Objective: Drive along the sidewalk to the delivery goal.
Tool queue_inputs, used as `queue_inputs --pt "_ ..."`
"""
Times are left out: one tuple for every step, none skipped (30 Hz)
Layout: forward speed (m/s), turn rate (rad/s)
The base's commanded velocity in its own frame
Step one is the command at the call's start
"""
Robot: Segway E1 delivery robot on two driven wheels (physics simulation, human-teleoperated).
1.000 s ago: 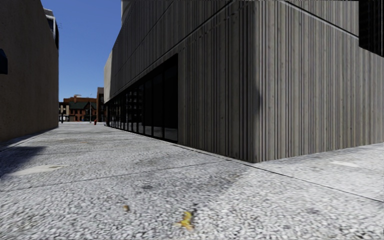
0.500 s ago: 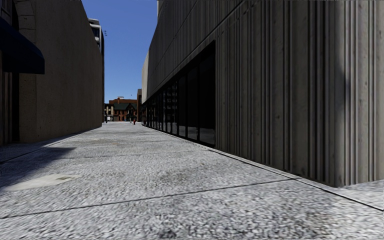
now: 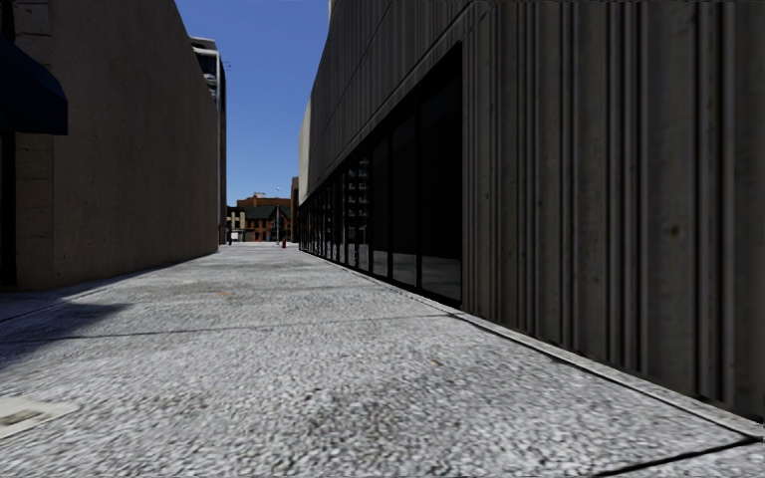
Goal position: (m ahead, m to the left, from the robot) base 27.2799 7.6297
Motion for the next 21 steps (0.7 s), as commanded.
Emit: queue_inputs --pt "2.00 0.27" --pt "2.00 0.27" --pt "2.00 0.30" --pt "2.00 0.34" --pt "2.00 0.34" --pt "2.00 0.39" --pt "2.00 0.44" --pt "2.00 0.47" --pt "2.00 0.47" --pt "2.00 0.48" --pt "2.00 0.48" --pt "2.00 0.48" --pt "2.00 0.48" --pt "2.00 0.48" --pt "2.00 0.48" --pt "2.00 0.48" --pt "2.00 0.48" --pt "2.00 0.48" --pt "2.00 0.48" --pt "2.00 0.48" --pt "2.00 0.48"
